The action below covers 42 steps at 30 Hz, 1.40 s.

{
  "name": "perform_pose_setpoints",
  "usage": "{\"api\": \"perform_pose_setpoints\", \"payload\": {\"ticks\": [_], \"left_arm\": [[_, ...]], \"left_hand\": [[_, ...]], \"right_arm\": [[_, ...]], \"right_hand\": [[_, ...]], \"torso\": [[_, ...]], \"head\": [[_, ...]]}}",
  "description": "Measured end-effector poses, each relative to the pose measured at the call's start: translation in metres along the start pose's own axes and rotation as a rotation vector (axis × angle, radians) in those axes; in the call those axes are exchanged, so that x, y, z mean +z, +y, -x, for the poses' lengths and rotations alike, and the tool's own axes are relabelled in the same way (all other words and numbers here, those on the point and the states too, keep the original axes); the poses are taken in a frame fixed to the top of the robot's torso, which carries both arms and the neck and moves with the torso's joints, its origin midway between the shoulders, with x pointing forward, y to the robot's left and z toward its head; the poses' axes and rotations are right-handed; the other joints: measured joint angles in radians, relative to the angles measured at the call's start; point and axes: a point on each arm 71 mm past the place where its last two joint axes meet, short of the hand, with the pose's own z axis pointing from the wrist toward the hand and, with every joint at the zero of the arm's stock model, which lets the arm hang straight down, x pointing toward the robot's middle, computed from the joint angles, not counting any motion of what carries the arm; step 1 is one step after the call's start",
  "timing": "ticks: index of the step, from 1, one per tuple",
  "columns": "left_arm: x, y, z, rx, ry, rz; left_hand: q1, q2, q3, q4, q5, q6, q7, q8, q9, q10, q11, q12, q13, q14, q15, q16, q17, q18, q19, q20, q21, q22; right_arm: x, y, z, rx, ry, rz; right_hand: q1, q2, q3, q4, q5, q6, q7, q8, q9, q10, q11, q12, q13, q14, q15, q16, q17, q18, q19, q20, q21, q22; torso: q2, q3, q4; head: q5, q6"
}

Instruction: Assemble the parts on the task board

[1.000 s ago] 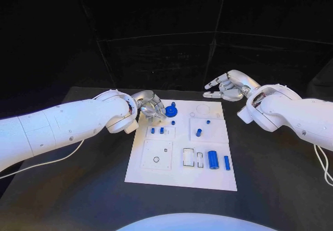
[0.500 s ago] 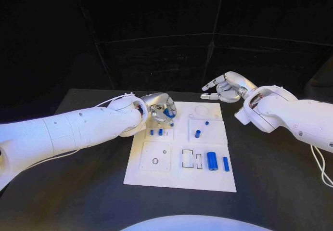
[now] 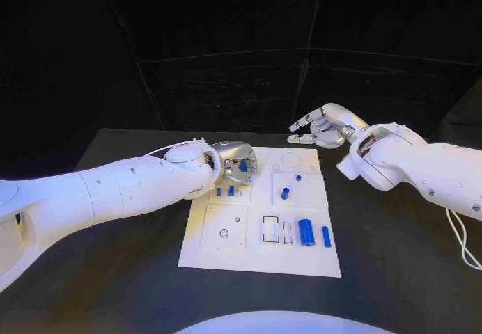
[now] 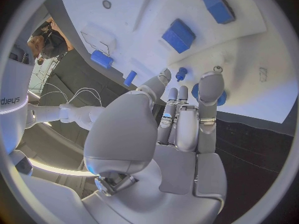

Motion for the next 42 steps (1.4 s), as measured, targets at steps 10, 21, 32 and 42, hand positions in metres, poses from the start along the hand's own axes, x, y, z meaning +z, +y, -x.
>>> {"api": "perform_pose_setpoints", "payload": {"ticks": [10, 21, 32, 42], "left_arm": [[0.0027, 0.0024, -0.0046, 0.037, 0.049, 0.019], [0.0053, 0.0032, -0.0041, 0.058, 0.062, 0.029], [0.0065, 0.0024, -0.0037, 0.063, 0.067, 0.035], [0.0072, 0.0024, -0.0040, 0.064, 0.061, 0.034]], "left_hand": [[0.000, 0.010, 0.010, -0.003, 0.000, 0.029, -0.004, -0.007, -0.013, 0.034, -0.006, -0.008, -0.022, 0.003, -0.003, 0.000, -0.016, -0.015, 0.026, -0.004, 0.065, 0.071], [0.006, 0.026, 0.042, -0.008, 0.000, 0.045, -0.005, -0.018, -0.026, 0.054, -0.004, -0.035, -0.046, 0.003, -0.004, 0.000, -0.025, -0.015, 0.026, -0.004, 0.073, 0.081], [0.002, 0.030, 0.064, -0.011, 0.000, 0.052, -0.005, -0.026, -0.035, 0.070, -0.005, -0.047, -0.063, 0.003, -0.004, 0.003, -0.025, -0.015, 0.027, -0.005, 0.081, 0.092], [-0.001, 0.057, 0.092, -0.007, 0.000, 0.123, -0.019, -0.017, -0.036, 0.154, -0.025, -0.042, -0.068, 0.004, -0.015, 0.005, -0.029, -0.030, 0.047, -0.018, 0.155, 0.169]], "right_arm": [[0.0000, 0.0000, 0.0000, 0.000, 0.000, 0.000], [0.0003, 0.0005, -0.0005, 0.000, 0.001, 0.001], [0.0003, 0.0006, -0.0006, 0.001, 0.001, 0.001], [0.0003, 0.0008, -0.0007, 0.001, 0.002, 0.002]], "right_hand": [[0.000, 0.000, 0.000, 0.000, 0.000, 0.000, 0.000, 0.000, 0.000, 0.000, 0.000, 0.000, 0.000, 0.000, 0.000, 0.000, 0.000, 0.000, 0.000, 0.000, 0.000, 0.000], [0.000, 0.000, 0.000, 0.000, 0.000, 0.000, 0.000, 0.000, 0.000, 0.000, 0.000, 0.000, 0.000, 0.000, 0.000, 0.000, 0.000, 0.000, 0.000, 0.000, 0.000, 0.000], [0.000, 0.000, 0.000, 0.000, 0.000, 0.000, 0.000, 0.000, 0.000, 0.000, 0.000, 0.000, 0.001, 0.000, 0.000, 0.000, 0.000, 0.000, 0.000, 0.000, 0.000, 0.000], [0.000, 0.000, 0.000, 0.000, 0.000, 0.000, 0.000, 0.000, 0.000, 0.000, 0.000, 0.000, 0.001, 0.000, 0.000, 0.000, 0.000, 0.000, 0.000, 0.000, 0.000, 0.000]], "torso": [[-0.001, 0.0006, 0.0012], [-0.001, 0.0004, 0.0022], [-0.001, 0.0004, 0.0021], [-0.001, 0.0006, 0.0021]], "head": [[-0.002, 0.000], [-0.003, -0.004], [-0.004, -0.006], [-0.006, -0.004]]}}
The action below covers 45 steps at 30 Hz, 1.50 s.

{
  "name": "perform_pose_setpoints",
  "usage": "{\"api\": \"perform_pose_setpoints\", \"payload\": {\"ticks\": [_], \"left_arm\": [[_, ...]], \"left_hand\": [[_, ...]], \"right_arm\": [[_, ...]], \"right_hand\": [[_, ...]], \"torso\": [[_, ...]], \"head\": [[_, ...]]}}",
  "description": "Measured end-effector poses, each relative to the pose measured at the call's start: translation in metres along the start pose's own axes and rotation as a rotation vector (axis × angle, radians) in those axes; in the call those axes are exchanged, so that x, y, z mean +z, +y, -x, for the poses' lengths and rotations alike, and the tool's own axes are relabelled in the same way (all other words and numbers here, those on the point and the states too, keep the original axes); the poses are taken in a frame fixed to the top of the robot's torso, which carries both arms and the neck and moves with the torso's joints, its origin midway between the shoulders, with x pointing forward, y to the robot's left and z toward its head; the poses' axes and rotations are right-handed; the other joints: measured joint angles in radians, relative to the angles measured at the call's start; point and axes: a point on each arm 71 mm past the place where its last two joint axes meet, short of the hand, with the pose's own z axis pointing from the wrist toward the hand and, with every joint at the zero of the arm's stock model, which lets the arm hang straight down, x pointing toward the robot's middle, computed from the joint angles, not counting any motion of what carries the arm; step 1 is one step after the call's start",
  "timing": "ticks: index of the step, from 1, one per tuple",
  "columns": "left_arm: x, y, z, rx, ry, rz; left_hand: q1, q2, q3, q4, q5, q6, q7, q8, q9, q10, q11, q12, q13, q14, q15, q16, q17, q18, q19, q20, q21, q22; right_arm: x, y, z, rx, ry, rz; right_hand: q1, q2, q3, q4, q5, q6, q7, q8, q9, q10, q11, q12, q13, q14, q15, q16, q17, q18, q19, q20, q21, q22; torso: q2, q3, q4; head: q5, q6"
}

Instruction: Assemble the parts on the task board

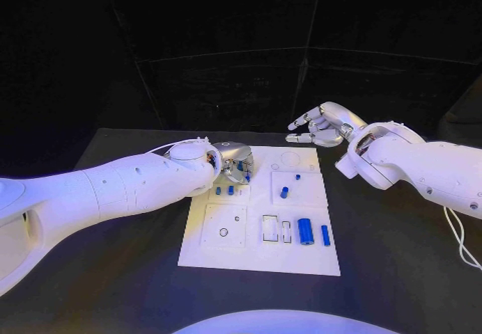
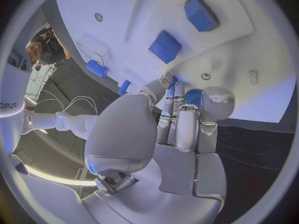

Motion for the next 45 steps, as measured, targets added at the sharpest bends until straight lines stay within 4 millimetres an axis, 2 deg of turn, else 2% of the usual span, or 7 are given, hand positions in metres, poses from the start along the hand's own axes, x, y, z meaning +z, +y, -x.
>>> {"api": "perform_pose_setpoints", "payload": {"ticks": [8, 19, 32, 40, 45], "left_arm": [[-0.005, 0.003, -0.001, -0.016, -0.024, 0.000], [-0.015, 0.003, 0.014, -0.067, -0.087, -0.011], [-0.046, 0.029, 0.020, -0.110, -0.097, 0.035], [-0.051, 0.037, 0.019, -0.126, -0.080, 0.062], [-0.050, 0.040, 0.019, -0.131, -0.070, 0.073]], "left_hand": [[0.007, 0.009, 0.030, -0.014, 0.000, 0.009, 0.005, -0.001, -0.002, 0.017, 0.000, -0.021, -0.013, -0.001, -0.006, 0.004, -0.002, 0.000, 0.003, -0.003, 0.019, 0.023], [0.008, 0.010, 0.043, -0.020, 0.000, 0.013, 0.008, -0.014, -0.008, 0.028, 0.000, -0.040, -0.022, -0.001, -0.006, 0.004, -0.005, 0.000, 0.003, -0.003, 0.031, 0.037], [0.003, 0.005, 0.049, -0.026, 0.000, 0.013, 0.008, -0.018, -0.011, 0.032, 0.004, -0.050, -0.026, -0.001, -0.006, 0.004, -0.010, 0.000, 0.003, -0.003, 0.039, 0.048], [0.003, 0.005, 0.049, -0.026, 0.000, 0.013, 0.008, -0.018, -0.012, 0.035, 0.000, -0.051, -0.028, -0.001, -0.006, 0.004, -0.012, 0.000, 0.003, -0.003, 0.038, 0.048], [0.003, 0.005, 0.049, -0.026, 0.000, 0.013, 0.008, -0.020, -0.012, 0.038, 0.003, -0.051, -0.028, -0.001, -0.006, 0.004, -0.013, 0.000, 0.003, -0.003, 0.041, 0.049]], "right_arm": [[0.000, 0.000, 0.000, 0.000, 0.000, 0.000], [0.000, 0.000, 0.000, 0.000, 0.000, -0.001], [-0.001, -0.002, 0.002, -0.002, -0.003, -0.004], [-0.001, -0.002, 0.002, -0.002, -0.003, -0.005], [-0.001, -0.002, 0.002, -0.002, -0.003, -0.005]], "right_hand": [[0.000, 0.000, 0.000, 0.000, 0.000, 0.000, 0.000, 0.000, 0.000, 0.000, 0.000, 0.000, 0.000, 0.000, 0.000, 0.000, 0.000, 0.000, 0.000, 0.000, 0.000, 0.000], [0.000, 0.000, 0.000, 0.000, 0.000, 0.000, 0.000, 0.000, 0.000, 0.000, 0.000, 0.000, 0.000, 0.000, 0.000, 0.000, 0.000, 0.000, 0.000, 0.000, 0.000, 0.000], [0.000, 0.000, 0.000, 0.000, 0.000, 0.000, 0.000, 0.000, 0.000, 0.000, 0.000, 0.000, 0.000, 0.000, 0.000, 0.000, 0.000, 0.000, 0.000, 0.000, 0.000, 0.000], [0.000, 0.000, 0.000, 0.000, 0.000, 0.000, 0.000, 0.000, 0.000, 0.000, 0.000, 0.000, 0.000, 0.000, 0.000, 0.000, 0.000, 0.000, 0.000, 0.000, 0.000, 0.000], [0.000, 0.000, 0.000, 0.000, 0.000, 0.000, 0.000, 0.000, 0.000, 0.000, 0.000, 0.000, 0.000, 0.000, 0.000, 0.000, 0.000, 0.000, 0.000, 0.000, 0.000, 0.000]], "torso": [[0.000, -0.0006, -0.0004], [-0.001, -0.0008, 0.0013], [-0.001, -0.0006, 0.0030], [0.000, -0.0010, 0.0026], [0.000, -0.0009, 0.0003]], "head": [[-0.001, 0.003], [-0.003, 0.004], [-0.001, 0.005], [0.005, 0.004], [0.006, 0.003]]}}
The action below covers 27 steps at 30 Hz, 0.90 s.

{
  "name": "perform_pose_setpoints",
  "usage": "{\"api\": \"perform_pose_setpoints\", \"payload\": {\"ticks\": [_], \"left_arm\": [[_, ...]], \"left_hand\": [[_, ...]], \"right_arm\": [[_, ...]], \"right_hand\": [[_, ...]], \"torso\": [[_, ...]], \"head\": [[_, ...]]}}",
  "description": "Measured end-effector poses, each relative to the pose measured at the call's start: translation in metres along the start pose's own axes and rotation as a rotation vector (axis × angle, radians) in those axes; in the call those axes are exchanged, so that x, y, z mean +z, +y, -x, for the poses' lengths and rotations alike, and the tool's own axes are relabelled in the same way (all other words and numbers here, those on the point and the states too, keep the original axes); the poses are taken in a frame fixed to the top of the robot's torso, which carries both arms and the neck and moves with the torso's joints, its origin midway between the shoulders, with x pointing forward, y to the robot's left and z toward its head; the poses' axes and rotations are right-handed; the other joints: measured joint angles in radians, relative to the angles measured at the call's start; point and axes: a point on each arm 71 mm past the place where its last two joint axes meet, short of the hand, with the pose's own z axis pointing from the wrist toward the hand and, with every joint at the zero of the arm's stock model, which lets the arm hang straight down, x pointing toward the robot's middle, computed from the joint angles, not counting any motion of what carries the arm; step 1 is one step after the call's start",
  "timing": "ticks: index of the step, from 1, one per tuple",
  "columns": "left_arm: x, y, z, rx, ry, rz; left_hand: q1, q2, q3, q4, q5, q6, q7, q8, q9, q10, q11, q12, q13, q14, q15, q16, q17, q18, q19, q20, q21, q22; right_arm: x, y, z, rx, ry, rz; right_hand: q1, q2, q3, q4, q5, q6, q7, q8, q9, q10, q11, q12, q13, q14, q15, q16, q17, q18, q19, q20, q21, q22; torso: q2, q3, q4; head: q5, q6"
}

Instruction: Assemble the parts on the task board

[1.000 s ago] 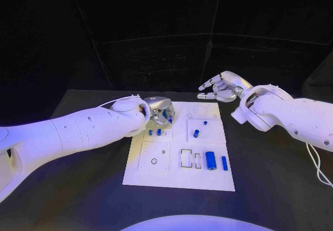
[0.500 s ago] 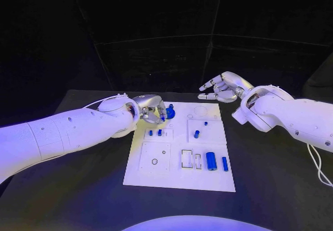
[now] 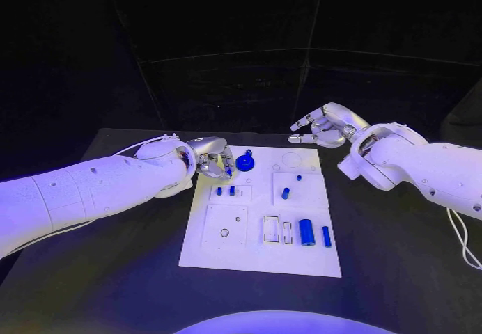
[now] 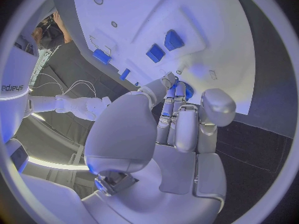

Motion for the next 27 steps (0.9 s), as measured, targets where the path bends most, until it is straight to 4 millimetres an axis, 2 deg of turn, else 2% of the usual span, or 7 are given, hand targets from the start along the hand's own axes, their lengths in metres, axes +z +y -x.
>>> {"api": "perform_pose_setpoints", "payload": {"ticks": [2, 27], "left_arm": [[0.0004, 0.0011, -0.0003, -0.001, 0.003, 0.006], [0.0082, 0.0007, -0.0063, -0.003, 0.041, 0.028]], "left_hand": [[0.000, 0.000, 0.000, 0.000, 0.000, 0.000, 0.000, 0.000, 0.000, 0.001, 0.001, 0.000, 0.000, 0.000, 0.000, 0.000, 0.000, -0.011, 0.000, 0.000, 0.002, 0.001], [-0.004, -0.004, 0.000, 0.000, 0.000, 0.000, 0.000, -0.005, -0.002, 0.001, 0.001, -0.005, -0.001, 0.000, 0.000, 0.000, -0.002, -0.008, 0.000, 0.000, 0.002, 0.003]], "right_arm": [[0.0000, 0.0000, 0.0000, 0.000, 0.000, 0.000], [0.0000, 0.0003, -0.0003, 0.000, 0.001, 0.001]], "right_hand": [[0.000, 0.000, 0.000, 0.000, 0.000, 0.000, 0.000, 0.000, 0.000, 0.000, 0.000, 0.000, 0.000, 0.000, 0.000, 0.000, 0.000, 0.000, 0.000, 0.000, 0.000, 0.000], [0.000, 0.000, 0.000, 0.000, 0.000, 0.000, 0.000, 0.000, 0.000, 0.000, 0.000, 0.000, 0.000, 0.000, 0.000, 0.000, 0.001, 0.000, 0.000, 0.000, 0.000, 0.000]], "torso": [[0.000, 0.0002, -0.0001], [0.000, 0.0008, -0.0011]], "head": [[0.000, 0.000], [-0.003, -0.005]]}}
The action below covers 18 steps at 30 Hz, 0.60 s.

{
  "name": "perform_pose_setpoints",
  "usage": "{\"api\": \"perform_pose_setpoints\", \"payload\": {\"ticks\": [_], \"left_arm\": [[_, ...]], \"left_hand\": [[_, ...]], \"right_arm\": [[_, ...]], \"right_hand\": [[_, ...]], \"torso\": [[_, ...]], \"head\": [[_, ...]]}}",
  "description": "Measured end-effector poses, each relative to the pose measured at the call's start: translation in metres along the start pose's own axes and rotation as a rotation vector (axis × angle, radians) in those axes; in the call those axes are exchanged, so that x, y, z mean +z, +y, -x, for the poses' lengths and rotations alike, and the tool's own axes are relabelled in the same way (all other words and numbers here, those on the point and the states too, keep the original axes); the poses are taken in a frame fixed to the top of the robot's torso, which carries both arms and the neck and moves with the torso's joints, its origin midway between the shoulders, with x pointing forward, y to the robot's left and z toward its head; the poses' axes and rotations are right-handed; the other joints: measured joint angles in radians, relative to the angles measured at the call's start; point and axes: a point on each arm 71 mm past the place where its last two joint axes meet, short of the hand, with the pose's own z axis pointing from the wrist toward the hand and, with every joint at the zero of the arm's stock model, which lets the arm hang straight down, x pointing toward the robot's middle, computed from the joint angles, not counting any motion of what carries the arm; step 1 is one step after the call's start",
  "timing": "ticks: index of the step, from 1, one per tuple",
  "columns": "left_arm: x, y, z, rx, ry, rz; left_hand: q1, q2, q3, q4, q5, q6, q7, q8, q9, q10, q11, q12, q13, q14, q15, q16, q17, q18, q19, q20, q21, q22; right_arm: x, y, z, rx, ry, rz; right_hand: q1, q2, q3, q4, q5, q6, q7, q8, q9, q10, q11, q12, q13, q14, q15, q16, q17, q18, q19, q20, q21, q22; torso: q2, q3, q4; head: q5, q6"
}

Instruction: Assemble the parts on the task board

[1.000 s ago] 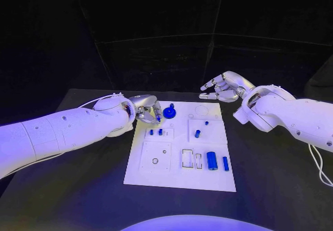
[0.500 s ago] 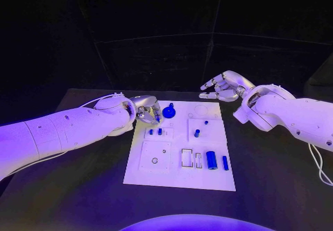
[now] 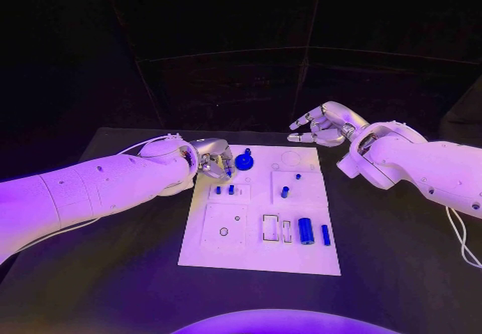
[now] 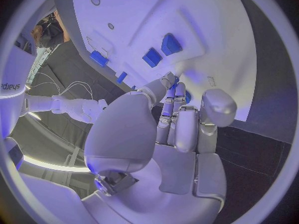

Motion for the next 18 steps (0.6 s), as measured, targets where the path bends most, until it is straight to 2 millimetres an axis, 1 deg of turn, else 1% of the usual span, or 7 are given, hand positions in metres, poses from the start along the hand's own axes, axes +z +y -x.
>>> {"api": "perform_pose_setpoints", "payload": {"ticks": [16, 18], "left_arm": [[0.0017, 0.0016, -0.0011, 0.000, 0.014, 0.013], [0.0019, 0.0018, -0.0011, 0.000, 0.015, 0.014]], "left_hand": [[0.000, 0.000, 0.003, -0.003, 0.000, 0.000, 0.000, 0.000, 0.000, 0.000, 0.000, -0.006, -0.001, 0.000, 0.000, 0.000, -0.001, 0.000, 0.000, 0.000, 0.000, 0.000], [0.000, 0.000, 0.003, -0.003, 0.000, 0.000, 0.000, -0.005, 0.000, 0.000, 0.000, -0.006, -0.003, 0.000, 0.000, 0.000, -0.002, 0.000, 0.000, 0.000, 0.000, 0.000]], "right_arm": [[0.0003, 0.0001, -0.0002, 0.000, 0.001, 0.000], [0.0003, 0.0001, -0.0002, 0.000, 0.001, 0.000]], "right_hand": [[0.000, 0.000, 0.000, 0.000, 0.000, 0.000, 0.000, 0.000, 0.000, 0.000, 0.000, 0.000, 0.001, 0.000, 0.000, 0.000, 0.000, 0.000, 0.000, 0.000, 0.000, 0.000], [0.000, 0.000, 0.000, 0.000, 0.000, 0.000, 0.000, 0.000, 0.000, 0.000, 0.000, 0.000, 0.001, 0.000, 0.000, 0.000, 0.000, 0.000, 0.000, 0.000, 0.000, 0.000]], "torso": [[0.000, -0.0004, 0.0007], [0.000, -0.0004, 0.0007]], "head": [[0.001, -0.002], [0.001, -0.002]]}}
